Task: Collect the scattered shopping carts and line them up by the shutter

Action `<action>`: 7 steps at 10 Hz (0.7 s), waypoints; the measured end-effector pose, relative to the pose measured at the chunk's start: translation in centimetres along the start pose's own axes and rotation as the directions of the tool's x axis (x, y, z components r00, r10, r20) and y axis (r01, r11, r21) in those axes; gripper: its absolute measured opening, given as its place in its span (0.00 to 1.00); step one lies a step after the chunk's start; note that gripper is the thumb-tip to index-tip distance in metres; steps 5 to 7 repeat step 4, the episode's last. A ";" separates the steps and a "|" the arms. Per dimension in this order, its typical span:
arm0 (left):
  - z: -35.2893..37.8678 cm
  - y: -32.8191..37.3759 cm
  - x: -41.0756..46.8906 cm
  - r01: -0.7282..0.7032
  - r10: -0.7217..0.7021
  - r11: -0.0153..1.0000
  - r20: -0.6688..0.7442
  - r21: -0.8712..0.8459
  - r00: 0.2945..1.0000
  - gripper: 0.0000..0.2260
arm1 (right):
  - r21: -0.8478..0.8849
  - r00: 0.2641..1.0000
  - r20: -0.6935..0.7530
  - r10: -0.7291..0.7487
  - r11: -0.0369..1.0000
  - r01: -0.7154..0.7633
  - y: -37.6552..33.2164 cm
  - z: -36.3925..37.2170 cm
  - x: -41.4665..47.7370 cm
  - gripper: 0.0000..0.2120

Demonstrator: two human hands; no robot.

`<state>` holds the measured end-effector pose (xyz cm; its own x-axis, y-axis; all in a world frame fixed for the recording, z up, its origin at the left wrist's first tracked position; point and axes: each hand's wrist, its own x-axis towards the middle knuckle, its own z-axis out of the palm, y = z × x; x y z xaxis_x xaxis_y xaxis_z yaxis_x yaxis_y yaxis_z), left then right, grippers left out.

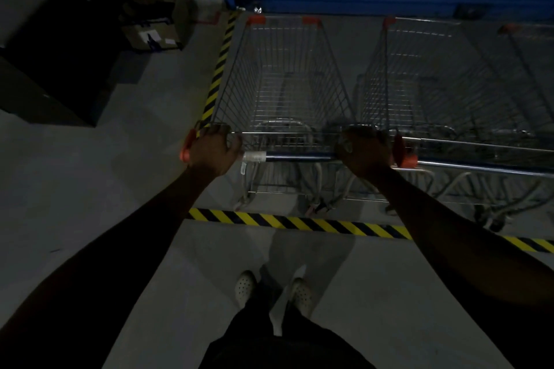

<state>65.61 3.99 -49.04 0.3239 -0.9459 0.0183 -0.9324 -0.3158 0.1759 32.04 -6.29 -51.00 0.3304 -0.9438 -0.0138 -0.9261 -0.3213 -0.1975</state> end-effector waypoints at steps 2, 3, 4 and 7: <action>-1.8 1.7 -4.7 -0.180 0.160 0.982 -0.241 -0.064 0.957 0.26 | 0.088 0.977 -0.184 -0.104 0.989 0.122 -0.9 -0.5 -4.7 0.25; -1.9 1.3 -7.1 -0.271 0.241 0.961 -0.294 -0.064 0.925 0.24 | 0.223 0.961 -0.257 -0.102 0.961 0.161 -1.9 -1.0 -8.0 0.30; -2.2 0.7 -9.6 -0.330 0.290 0.942 -0.345 -0.061 0.893 0.24 | 0.231 0.936 -0.323 -0.141 0.947 0.223 -3.4 -1.5 -11.4 0.33; -2.2 0.7 -9.6 -0.330 0.290 0.942 -0.345 -0.061 0.893 0.24 | 0.231 0.936 -0.323 -0.141 0.947 0.223 -3.4 -1.5 -11.4 0.33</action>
